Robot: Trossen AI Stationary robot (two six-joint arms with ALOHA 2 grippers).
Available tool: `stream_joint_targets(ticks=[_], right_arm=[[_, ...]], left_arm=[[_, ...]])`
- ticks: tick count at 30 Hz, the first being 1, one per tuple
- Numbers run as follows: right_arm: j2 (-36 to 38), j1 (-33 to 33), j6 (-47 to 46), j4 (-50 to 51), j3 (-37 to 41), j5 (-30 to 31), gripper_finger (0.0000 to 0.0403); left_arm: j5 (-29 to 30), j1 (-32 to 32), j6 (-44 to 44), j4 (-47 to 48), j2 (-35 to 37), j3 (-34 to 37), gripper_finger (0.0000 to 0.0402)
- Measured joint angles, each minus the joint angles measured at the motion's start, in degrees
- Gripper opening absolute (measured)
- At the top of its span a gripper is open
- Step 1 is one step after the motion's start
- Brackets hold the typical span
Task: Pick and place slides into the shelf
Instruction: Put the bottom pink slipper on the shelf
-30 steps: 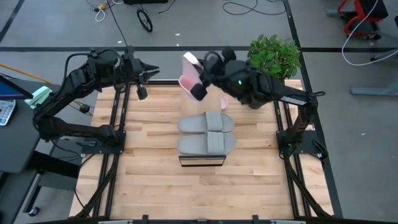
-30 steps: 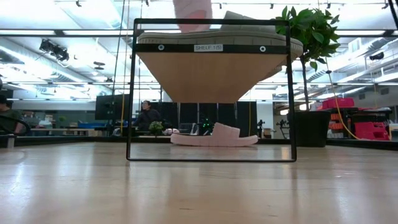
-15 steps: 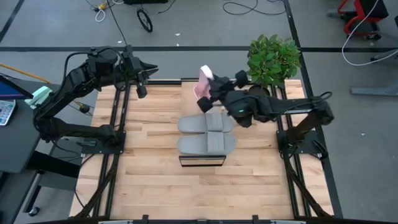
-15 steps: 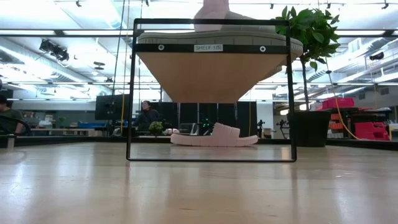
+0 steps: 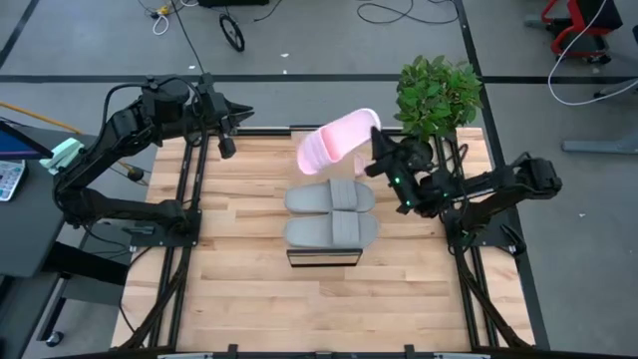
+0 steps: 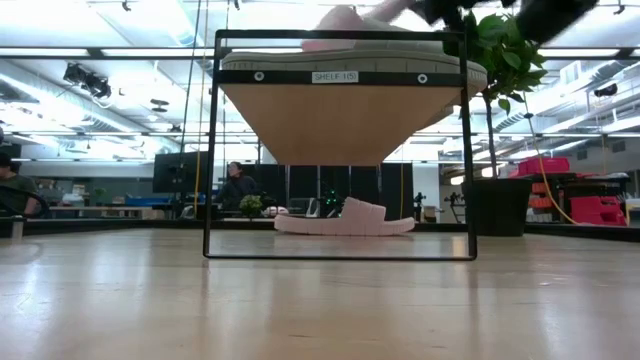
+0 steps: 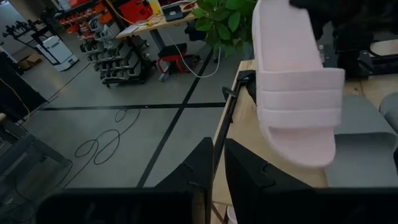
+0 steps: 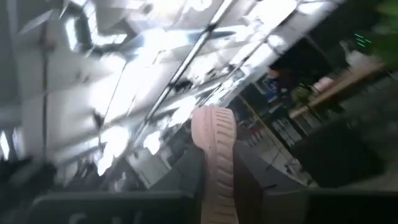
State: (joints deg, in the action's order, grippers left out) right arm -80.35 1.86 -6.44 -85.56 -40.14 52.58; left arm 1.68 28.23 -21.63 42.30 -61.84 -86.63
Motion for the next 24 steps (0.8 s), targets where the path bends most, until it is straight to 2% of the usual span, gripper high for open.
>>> stream_joint_targets(ticks=[2, 5, 18, 24], right_arm=[[-1.11, -0.21, -3.17, -4.20, 2.58, 3.91, 0.0058], [-2.06, -0.64, -7.95, -4.09, 4.11, 9.58, 0.0058], [-5.15, -0.98, -13.66, -2.32, 4.09, 18.58, 0.0057], [-5.58, -0.98, -21.08, 4.56, 4.09, 21.27, 0.0057]], left_arm=[[0.01, 0.00, 0.00, 0.00, 0.00, 0.00, 0.0044], [-0.01, 0.00, 0.00, 0.00, 0.00, 0.00, 0.0039], [0.01, 0.00, 0.01, -0.92, 0.00, 0.00, 0.0040], [0.01, 0.00, 0.02, -0.92, 0.00, 0.00, 0.0032]])
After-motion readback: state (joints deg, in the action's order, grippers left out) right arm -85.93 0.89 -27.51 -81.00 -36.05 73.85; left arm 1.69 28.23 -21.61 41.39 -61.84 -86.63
